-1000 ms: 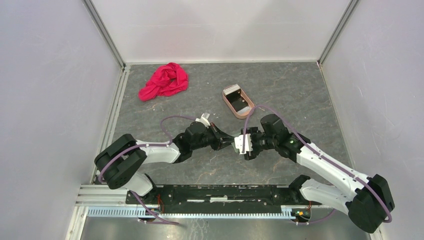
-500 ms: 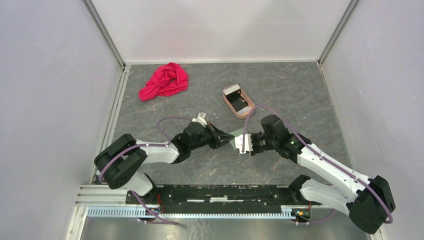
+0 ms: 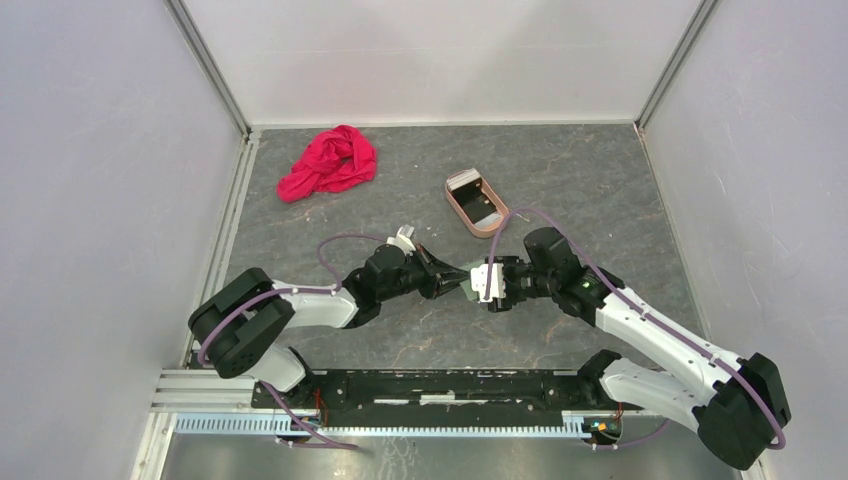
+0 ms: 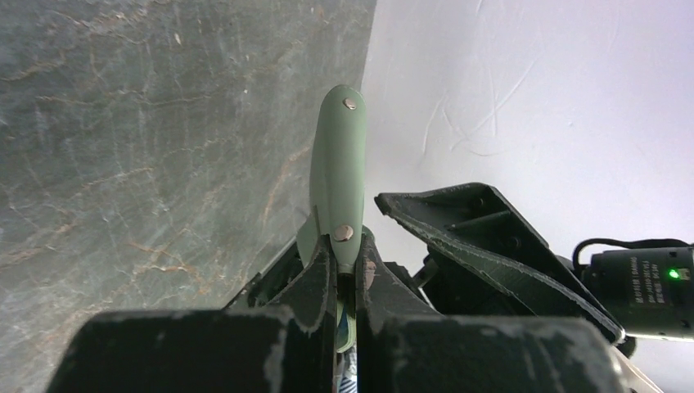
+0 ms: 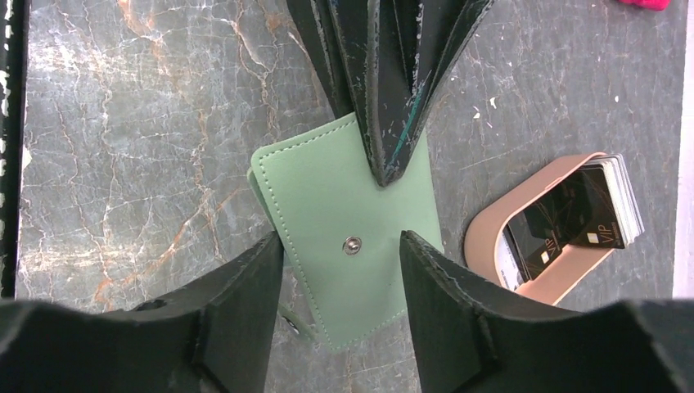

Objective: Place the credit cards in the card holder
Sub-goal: Open the card holder, then place the card holder at the center of the board.

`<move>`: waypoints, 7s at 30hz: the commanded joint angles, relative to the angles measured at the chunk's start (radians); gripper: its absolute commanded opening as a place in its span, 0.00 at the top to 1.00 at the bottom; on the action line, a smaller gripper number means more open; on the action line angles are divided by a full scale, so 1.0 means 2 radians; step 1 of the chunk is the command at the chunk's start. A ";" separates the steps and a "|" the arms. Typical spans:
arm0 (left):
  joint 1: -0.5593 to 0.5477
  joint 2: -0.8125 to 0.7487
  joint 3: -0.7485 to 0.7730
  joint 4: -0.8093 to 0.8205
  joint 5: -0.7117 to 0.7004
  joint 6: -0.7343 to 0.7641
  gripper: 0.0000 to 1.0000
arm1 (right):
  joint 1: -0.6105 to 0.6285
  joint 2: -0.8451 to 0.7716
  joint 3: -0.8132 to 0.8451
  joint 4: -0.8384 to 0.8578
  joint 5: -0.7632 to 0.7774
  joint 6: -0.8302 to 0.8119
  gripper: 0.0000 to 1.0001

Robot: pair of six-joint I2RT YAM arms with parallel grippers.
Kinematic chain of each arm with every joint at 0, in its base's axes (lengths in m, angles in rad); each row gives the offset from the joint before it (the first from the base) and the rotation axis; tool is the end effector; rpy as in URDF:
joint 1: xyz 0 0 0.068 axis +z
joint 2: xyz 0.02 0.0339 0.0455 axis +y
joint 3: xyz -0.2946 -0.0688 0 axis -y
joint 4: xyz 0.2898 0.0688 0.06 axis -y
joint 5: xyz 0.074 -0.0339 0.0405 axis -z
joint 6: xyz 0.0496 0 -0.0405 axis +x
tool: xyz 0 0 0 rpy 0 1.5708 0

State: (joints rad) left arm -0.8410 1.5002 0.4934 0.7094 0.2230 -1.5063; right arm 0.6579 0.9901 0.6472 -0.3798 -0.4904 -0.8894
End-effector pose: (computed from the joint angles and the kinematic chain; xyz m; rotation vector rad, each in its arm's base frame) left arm 0.2064 -0.2472 0.1587 -0.5713 2.2369 -1.6685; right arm 0.1755 0.1651 0.2410 -1.7260 1.4091 0.4349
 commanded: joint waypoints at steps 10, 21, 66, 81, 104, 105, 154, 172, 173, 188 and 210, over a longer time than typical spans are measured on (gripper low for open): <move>-0.004 0.025 -0.018 0.106 0.034 -0.070 0.97 | -0.001 0.000 0.010 0.040 0.029 0.007 0.51; 0.006 0.031 -0.034 0.124 0.049 -0.044 0.45 | -0.023 -0.018 0.006 0.025 -0.034 0.030 1.00; -0.022 -0.087 0.002 -0.098 0.000 0.444 0.98 | -0.154 -0.002 -0.082 0.221 -0.301 0.293 0.83; 0.011 -0.101 -0.028 -0.006 0.165 0.513 0.98 | -0.148 -0.005 -0.070 0.194 -0.280 0.273 0.70; 0.111 -0.190 -0.037 -0.035 0.173 0.356 0.36 | -0.165 0.032 0.002 -0.044 -0.022 0.351 1.00; 0.100 -0.187 -0.041 -0.021 0.165 0.345 0.36 | -0.172 0.043 0.002 -0.041 -0.036 0.356 1.00; -0.052 0.246 0.149 0.127 0.004 0.151 0.66 | -0.251 0.224 0.043 -0.016 -0.114 0.319 0.64; -0.052 0.278 0.180 0.130 -0.019 0.128 0.61 | -0.285 0.183 0.086 -0.037 -0.083 0.236 0.39; -0.052 0.278 0.182 0.129 -0.020 0.128 0.61 | -0.288 0.176 0.089 -0.039 -0.078 0.227 0.40; -0.052 0.290 0.214 0.123 -0.026 0.115 0.59 | -0.296 0.096 0.083 -0.184 -0.236 0.025 0.44; -0.053 0.314 0.248 0.100 -0.018 0.114 0.57 | -0.295 0.149 0.030 -0.080 -0.101 0.165 0.76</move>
State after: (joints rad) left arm -0.9398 2.1185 0.9581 0.9115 0.1864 -1.2537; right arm 0.0654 1.2594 0.7189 -0.6159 -0.7975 -0.6289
